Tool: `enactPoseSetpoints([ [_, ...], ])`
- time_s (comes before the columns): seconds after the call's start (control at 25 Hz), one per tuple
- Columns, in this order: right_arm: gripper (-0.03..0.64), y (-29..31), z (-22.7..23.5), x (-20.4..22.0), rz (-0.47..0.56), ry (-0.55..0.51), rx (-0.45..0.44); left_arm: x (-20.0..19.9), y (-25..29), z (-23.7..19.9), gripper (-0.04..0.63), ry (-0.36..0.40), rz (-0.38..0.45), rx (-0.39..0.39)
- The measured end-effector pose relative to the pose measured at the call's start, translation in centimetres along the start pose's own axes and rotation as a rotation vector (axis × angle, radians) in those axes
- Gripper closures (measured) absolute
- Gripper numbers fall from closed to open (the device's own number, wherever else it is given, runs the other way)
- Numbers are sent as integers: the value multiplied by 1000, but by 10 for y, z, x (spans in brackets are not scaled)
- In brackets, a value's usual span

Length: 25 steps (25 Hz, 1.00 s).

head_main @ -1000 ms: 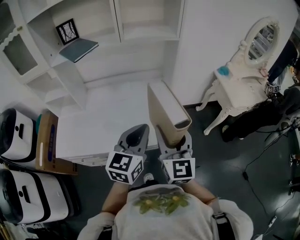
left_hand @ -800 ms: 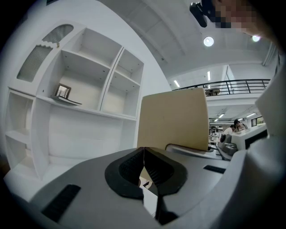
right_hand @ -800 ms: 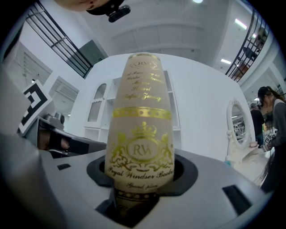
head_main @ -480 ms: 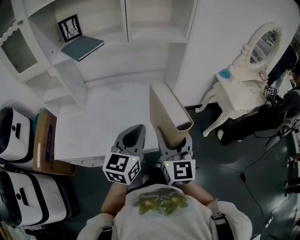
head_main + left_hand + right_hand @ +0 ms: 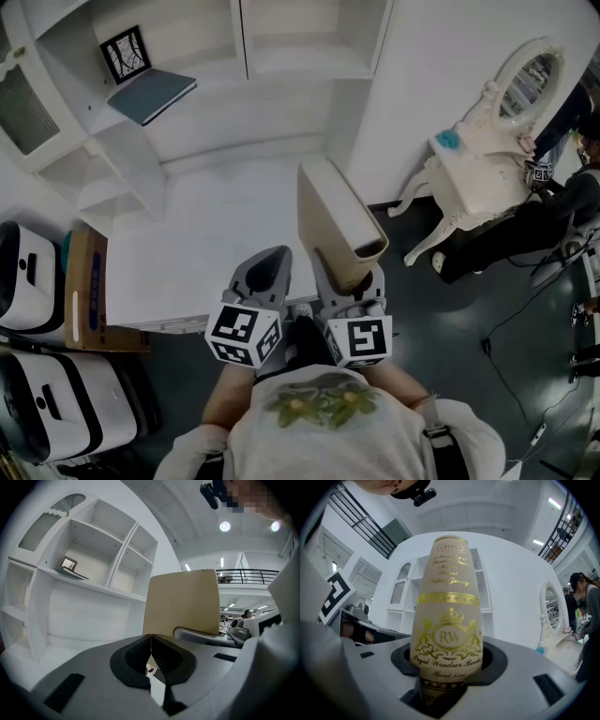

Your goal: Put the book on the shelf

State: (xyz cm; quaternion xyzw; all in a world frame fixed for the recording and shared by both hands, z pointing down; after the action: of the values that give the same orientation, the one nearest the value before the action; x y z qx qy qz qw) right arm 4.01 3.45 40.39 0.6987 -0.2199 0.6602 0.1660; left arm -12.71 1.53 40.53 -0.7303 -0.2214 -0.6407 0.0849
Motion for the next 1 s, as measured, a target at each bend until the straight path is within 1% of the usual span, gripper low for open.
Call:
enactPoseSetpoints([
  [0.32,374,24,14,2,19,-4,-11,-1,28,-10,568,3,-6,8],
  [0.6,374,53,33,-6,57,-9,-6,-23,55,-22,568,33,20,15],
  [1.0,374,85,59,-19,126,-32,20,-40,91,-34,568,72,21,41],
])
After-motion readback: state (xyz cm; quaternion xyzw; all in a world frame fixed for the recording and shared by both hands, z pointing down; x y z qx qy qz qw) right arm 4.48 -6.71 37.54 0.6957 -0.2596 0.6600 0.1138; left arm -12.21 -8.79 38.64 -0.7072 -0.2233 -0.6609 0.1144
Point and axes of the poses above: the fingertips, and each gripper's own axes: y forward along the fingers, z to its right, x out of its underside, the point moved 10 cm from there along -y, backward along the fingers, and after that the axes turned 11 degrees about -x, right-handed, at the moved point
